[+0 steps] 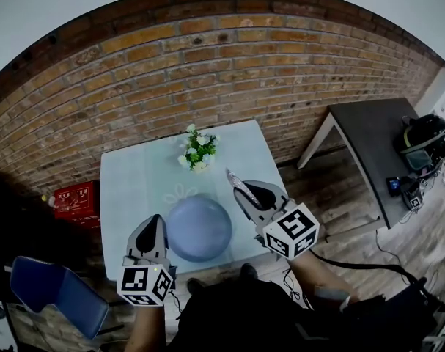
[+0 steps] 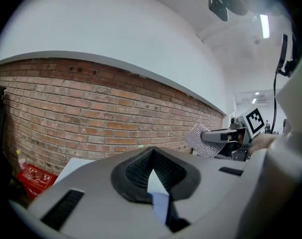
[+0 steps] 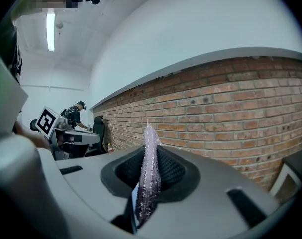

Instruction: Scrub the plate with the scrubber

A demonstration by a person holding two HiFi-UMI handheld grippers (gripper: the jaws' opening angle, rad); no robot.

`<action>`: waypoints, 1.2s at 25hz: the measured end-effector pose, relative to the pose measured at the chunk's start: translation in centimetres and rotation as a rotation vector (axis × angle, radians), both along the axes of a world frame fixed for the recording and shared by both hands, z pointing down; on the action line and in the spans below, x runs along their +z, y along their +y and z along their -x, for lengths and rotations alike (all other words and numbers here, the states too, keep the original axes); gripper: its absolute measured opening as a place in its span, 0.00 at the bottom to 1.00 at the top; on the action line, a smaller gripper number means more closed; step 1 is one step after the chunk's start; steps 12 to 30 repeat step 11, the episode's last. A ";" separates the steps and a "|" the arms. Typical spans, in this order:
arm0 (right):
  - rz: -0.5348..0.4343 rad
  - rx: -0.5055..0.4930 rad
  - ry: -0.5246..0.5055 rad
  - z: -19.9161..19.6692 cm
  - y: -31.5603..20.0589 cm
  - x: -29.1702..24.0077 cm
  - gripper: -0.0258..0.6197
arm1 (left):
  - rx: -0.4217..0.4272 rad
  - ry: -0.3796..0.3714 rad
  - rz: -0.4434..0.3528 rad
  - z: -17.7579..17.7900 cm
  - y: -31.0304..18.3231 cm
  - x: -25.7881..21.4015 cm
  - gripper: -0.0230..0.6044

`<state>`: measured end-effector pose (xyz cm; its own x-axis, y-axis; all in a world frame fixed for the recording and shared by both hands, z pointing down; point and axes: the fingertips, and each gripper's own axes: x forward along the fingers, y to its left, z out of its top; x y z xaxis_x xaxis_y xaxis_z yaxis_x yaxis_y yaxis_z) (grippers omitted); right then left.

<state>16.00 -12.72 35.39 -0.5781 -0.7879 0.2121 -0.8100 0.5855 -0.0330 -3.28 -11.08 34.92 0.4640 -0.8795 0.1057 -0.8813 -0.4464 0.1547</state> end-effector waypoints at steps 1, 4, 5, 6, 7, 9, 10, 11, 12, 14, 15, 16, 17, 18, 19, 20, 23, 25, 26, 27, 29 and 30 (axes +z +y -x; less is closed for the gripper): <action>-0.002 0.001 0.002 0.0 0.0 0.0 0.14 | -0.001 0.000 -0.001 0.1 0.0 0.0 0.05; -0.008 0.002 0.002 -0.1 0.1 0.0 0.14 | -0.003 0.002 -0.004 0.1 0.1 -0.1 0.05; -0.009 0.005 0.002 -0.1 0.1 -0.1 0.14 | -0.004 0.004 -0.006 0.1 0.1 -0.1 0.05; -0.009 0.008 0.001 -0.2 0.2 -0.2 0.14 | -0.005 0.005 -0.009 0.1 0.2 -0.1 0.05; -0.009 0.012 0.000 -0.2 0.2 -0.3 0.14 | -0.007 0.005 -0.012 0.1 0.2 -0.2 0.05; -0.009 0.014 -0.006 -0.3 0.3 -0.3 0.14 | -0.010 0.004 -0.015 0.1 0.2 -0.3 0.05; -0.009 0.014 -0.009 -0.2 0.3 -0.3 0.14 | -0.011 0.005 -0.016 0.1 0.2 -0.3 0.05; -0.009 0.014 -0.013 -0.2 0.3 -0.2 0.14 | -0.013 0.006 -0.016 0.2 0.2 -0.4 0.05; -0.009 0.014 -0.013 -0.2 0.3 -0.2 0.14 | -0.013 0.006 -0.016 0.2 0.2 -0.4 0.05; -0.009 0.014 -0.013 -0.2 0.3 -0.2 0.14 | -0.013 0.006 -0.016 0.2 0.2 -0.4 0.05; -0.009 0.014 -0.013 -0.2 0.3 -0.2 0.14 | -0.013 0.006 -0.016 0.2 0.2 -0.4 0.05; -0.009 0.014 -0.013 -0.2 0.3 -0.2 0.14 | -0.013 0.006 -0.016 0.2 0.2 -0.4 0.05; -0.009 0.014 -0.013 -0.2 0.3 -0.2 0.14 | -0.013 0.006 -0.016 0.2 0.2 -0.4 0.05; -0.009 0.014 -0.013 -0.2 0.3 -0.2 0.14 | -0.013 0.006 -0.016 0.2 0.2 -0.4 0.05; -0.009 0.014 -0.013 -0.2 0.3 -0.2 0.14 | -0.013 0.006 -0.016 0.2 0.2 -0.4 0.05; -0.009 0.014 -0.013 -0.2 0.3 -0.2 0.14 | -0.013 0.006 -0.016 0.2 0.2 -0.4 0.05; -0.009 0.014 -0.013 -0.2 0.3 -0.2 0.14 | -0.013 0.006 -0.016 0.2 0.2 -0.4 0.05; -0.009 0.014 -0.013 -0.2 0.3 -0.2 0.14 | -0.013 0.006 -0.016 0.2 0.2 -0.4 0.05; -0.009 0.014 -0.013 -0.2 0.3 -0.2 0.14 | -0.013 0.006 -0.016 0.2 0.2 -0.4 0.05; -0.009 0.014 -0.013 -0.2 0.3 -0.2 0.14 | -0.013 0.006 -0.016 0.2 0.2 -0.4 0.05; -0.009 0.014 -0.013 -0.2 0.3 -0.2 0.14 | -0.013 0.006 -0.016 0.2 0.2 -0.4 0.05; -0.009 0.014 -0.013 -0.2 0.3 -0.2 0.14 | -0.013 0.006 -0.016 0.2 0.2 -0.4 0.05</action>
